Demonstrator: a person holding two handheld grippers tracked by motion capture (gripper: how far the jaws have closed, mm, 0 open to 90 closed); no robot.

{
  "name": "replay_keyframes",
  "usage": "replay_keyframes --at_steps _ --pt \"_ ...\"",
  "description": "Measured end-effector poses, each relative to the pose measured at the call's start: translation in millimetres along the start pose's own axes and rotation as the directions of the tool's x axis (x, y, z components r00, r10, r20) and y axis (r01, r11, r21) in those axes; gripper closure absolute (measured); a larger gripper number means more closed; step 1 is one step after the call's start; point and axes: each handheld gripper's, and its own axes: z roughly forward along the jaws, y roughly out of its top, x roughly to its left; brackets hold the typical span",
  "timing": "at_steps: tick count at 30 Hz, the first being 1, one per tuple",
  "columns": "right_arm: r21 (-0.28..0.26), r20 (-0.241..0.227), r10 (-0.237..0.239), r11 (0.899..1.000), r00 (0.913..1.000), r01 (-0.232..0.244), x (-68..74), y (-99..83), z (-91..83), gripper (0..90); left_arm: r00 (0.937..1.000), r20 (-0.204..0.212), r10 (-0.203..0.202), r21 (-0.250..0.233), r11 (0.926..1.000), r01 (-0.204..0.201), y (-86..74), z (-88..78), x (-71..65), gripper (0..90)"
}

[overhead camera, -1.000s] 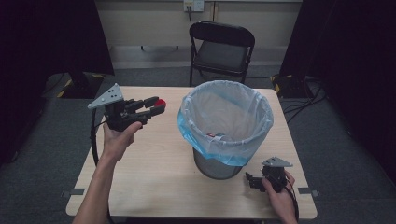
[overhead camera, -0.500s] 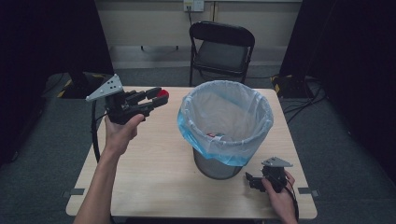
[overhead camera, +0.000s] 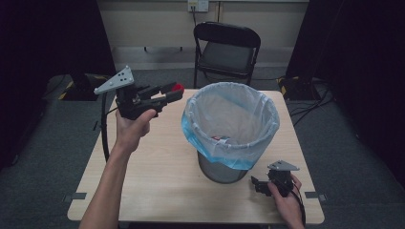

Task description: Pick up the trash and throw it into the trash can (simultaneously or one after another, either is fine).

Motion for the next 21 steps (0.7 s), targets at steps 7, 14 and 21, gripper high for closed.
replay_keyframes --at_steps 7,14,21 --pt "0.0 0.0 0.0 1.0 1.0 0.0 0.0 0.0 0.0 9.8 0.9975 0.071 -0.008 -0.012 0.9999 0.009 12.9 14.1 -8.1 59.4" --pt "0.0 0.0 -0.001 1.0 1.0 0.001 0.0 0.0 0.0 9.8 0.9915 0.129 -0.012 -0.016 0.9998 0.014 20.4 30.4 -15.4 59.4" --pt "0.0 0.0 -0.001 1.0 1.0 0.001 0.0 0.0 0.0 9.8 0.9851 0.172 0.001 0.003 1.0 -0.002 24.7 48.7 -22.8 59.4"
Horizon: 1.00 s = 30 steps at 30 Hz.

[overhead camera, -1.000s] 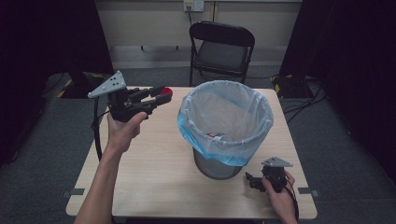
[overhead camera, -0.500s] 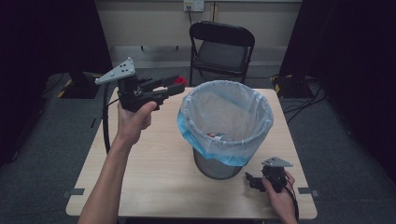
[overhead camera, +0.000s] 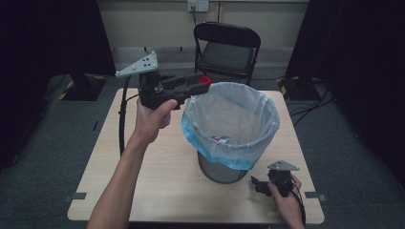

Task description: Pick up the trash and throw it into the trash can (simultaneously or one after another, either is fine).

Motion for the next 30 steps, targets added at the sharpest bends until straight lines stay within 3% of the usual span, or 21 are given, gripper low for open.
replay_keyframes --at_steps 12,23,30 --pt "0.0 0.0 0.0 1.0 1.0 0.0 0.0 0.0 0.0 9.9 0.9979 0.064 -0.009 0.074 0.9973 0.004 -1.7 30.5 -8.2 59.3" --pt "0.0 0.0 0.0 1.0 1.0 0.0 0.0 0.0 0.0 9.8 0.9971 0.074 -0.02 0.156 0.9877 0.009 -10.5 53.1 -11.8 58.4" --pt "0.0 -0.001 -0.001 1.0 1.0 0.001 -0.1 0.0 0.0 9.8 0.9979 0.061 -0.019 0.162 0.9868 0.009 -16.5 54.6 -10.4 39.4"
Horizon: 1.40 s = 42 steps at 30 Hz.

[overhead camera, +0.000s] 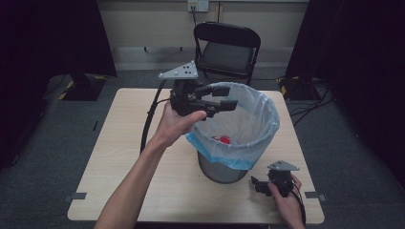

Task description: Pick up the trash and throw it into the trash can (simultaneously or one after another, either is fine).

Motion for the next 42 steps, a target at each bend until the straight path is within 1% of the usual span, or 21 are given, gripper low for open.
replay_keyframes --at_steps 3,6,9,12,14,17,20,22,24,28,30,31,33,37,39,40,41,42 --pt "0.0 0.0 0.0 1.0 1.0 0.0 0.0 0.0 0.0 9.8 0.9998 -0.02 0.009 0.002 1.0 -0.009 -1.1 -1.3 0.4 33.0" --pt "0.0 0.0 -0.001 1.0 1.0 0.001 -0.1 0.0 0.0 9.8 0.9995 -0.028 0.012 0.001 0.9999 -0.012 -1.1 -4.1 1.4 26.7" --pt "0.0 -0.001 -0.001 1.0 1.0 0.001 -0.1 0.0 0.0 9.8 0.9986 -0.05 0.017 -0.002 0.9998 -0.017 -1.5 -6.9 1.4 19.9" --pt "0.0 -0.001 -0.001 1.0 1.0 0.001 -0.1 0.0 0.0 9.8 0.9978 -0.063 0.017 -0.016 0.9997 -0.018 -2.4 -11.3 2.5 16.8" --pt "0.0 -0.001 0.0 1.0 1.0 0.0 0.0 0.0 0.0 9.8 0.9981 -0.06 0.012 -0.029 0.9995 -0.014 -2.9 -15.2 3.8 16.4" --pt "0.0 0.0 0.0 1.0 1.0 0.0 0.0 0.0 0.0 9.8 0.997 -0.076 0.011 -0.032 0.9994 -0.014 -4.2 -21.6 5.8 15.7" --pt "0.0 -0.001 -0.001 1.0 1.0 0.001 -0.1 0.0 0.0 9.8 0.9967 -0.079 -0.018 -0.035 0.9993 0.015 -6.8 -28.1 10.3 15.7" --pt "0.0 0.0 0.0 1.0 1.0 0.0 0.0 0.0 0.0 9.8 0.9955 -0.092 -0.023 -0.033 0.9993 0.02 -8.8 -31.6 12.0 15.7" --pt "0.0 -0.001 -0.001 1.0 1.0 0.001 -0.1 0.0 0.0 9.8 0.9938 -0.111 -0.015 -0.024 0.9996 0.012 -10.4 -36.1 13.6 15.6" --pt "0.0 -0.001 0.0 1.0 1.0 0.0 -0.1 0.0 0.0 9.8 0.9901 -0.139 -0.016 -0.027 0.9996 0.012 -12.8 -46.4 16.7 15.5" --pt "0.0 -0.001 0.0 1.0 1.0 0.0 -0.1 0.0 0.0 9.8 0.9884 -0.151 -0.01 -0.022 0.9997 0.007 -14.1 -51.5 17.4 15.5" --pt "0.0 0.0 -0.001 1.0 1.0 0.001 -0.1 0.0 0.0 9.8 0.9873 -0.158 -0.013 -0.019 0.9998 0.01 -14.8 -54.2 17.9 15.5" --pt "0.0 -0.001 0.0 1.0 1.0 0.0 -0.1 0.0 0.0 9.8 0.9854 -0.169 -0.018 -0.016 0.9998 0.015 -16.8 -60.0 19.1 15.5" --pt "0.0 0.0 0.0 1.0 1.0 0.0 -0.1 0.0 0.0 9.8 0.9834 -0.181 -0.016 -0.017 0.9998 0.013 -21.5 -70.6 21.5 15.4" --pt "0.0 -0.001 0.0 1.0 1.0 0.0 -0.1 0.0 0.0 9.8 0.9766 -0.214 -0.018 -0.024 0.9996 0.013 -23.6 -75.8 22.1 15.5" --pt "0.0 -0.001 0.0 1.0 1.0 0.0 -0.1 0.0 0.0 9.8 0.9709 -0.239 -0.014 -0.021 0.9997 0.01 -24.0 -78.0 22.6 15.7" --pt "0.0 -0.001 0.0 1.0 1.0 0.0 -0.1 0.0 0.0 9.8 0.967 -0.254 -0.02 -0.025 0.9996 0.014 -24.6 -79.8 22.9 16.0" --pt "0.0 -0.001 0.0 1.0 1.0 0.0 -0.1 0.0 0.0 9.8 0.9661 -0.257 -0.022 -0.029 0.9995 0.015 -25.3 -81.7 23.2 16.1"
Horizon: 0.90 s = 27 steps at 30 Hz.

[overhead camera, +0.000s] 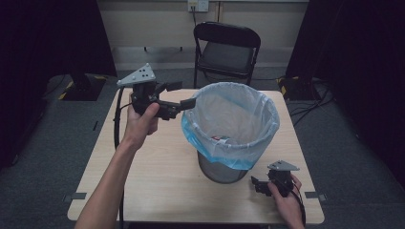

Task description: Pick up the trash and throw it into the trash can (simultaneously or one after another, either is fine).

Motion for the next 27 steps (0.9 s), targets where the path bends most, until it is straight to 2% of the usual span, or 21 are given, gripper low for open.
replay_keyframes --at_steps 3,6,13,16,22,27 --pt "0.0 0.0 0.0 1.0 1.0 0.0 0.0 0.0 0.0 9.8 0.9999 -0.016 -0.005 -0.002 1.0 0.005 -1.9 -5.0 2.8 16.0" --pt "0.0 0.0 0.0 1.0 1.0 0.0 0.0 0.0 0.0 9.8 0.9988 -0.048 -0.001 0.033 0.9994 0.003 -2.6 -10.0 5.8 15.6" --pt "0.0 0.0 0.0 1.0 1.0 0.0 0.0 0.0 0.0 9.8 0.9972 -0.075 0.002 0.03 0.9995 0.0 -9.1 -30.0 11.6 15.7" --pt "0.0 0.0 0.0 1.0 1.0 0.0 0.0 0.0 0.0 9.8 0.9984 -0.055 -0.006 0.035 0.9994 0.008 -17.1 -39.9 12.3 15.6" --pt "0.0 0.0 0.0 1.0 1.0 0.0 0.0 0.0 0.0 9.8 0.9941 -0.107 0.017 0.074 0.9972 -0.009 -33.4 -58.6 14.9 15.9" --pt "0.0 0.0 0.0 1.0 1.0 0.0 0.0 0.0 0.0 9.8 0.9936 -0.112 0.012 0.088 0.9961 -0.002 -48.0 -71.8 21.8 16.8"
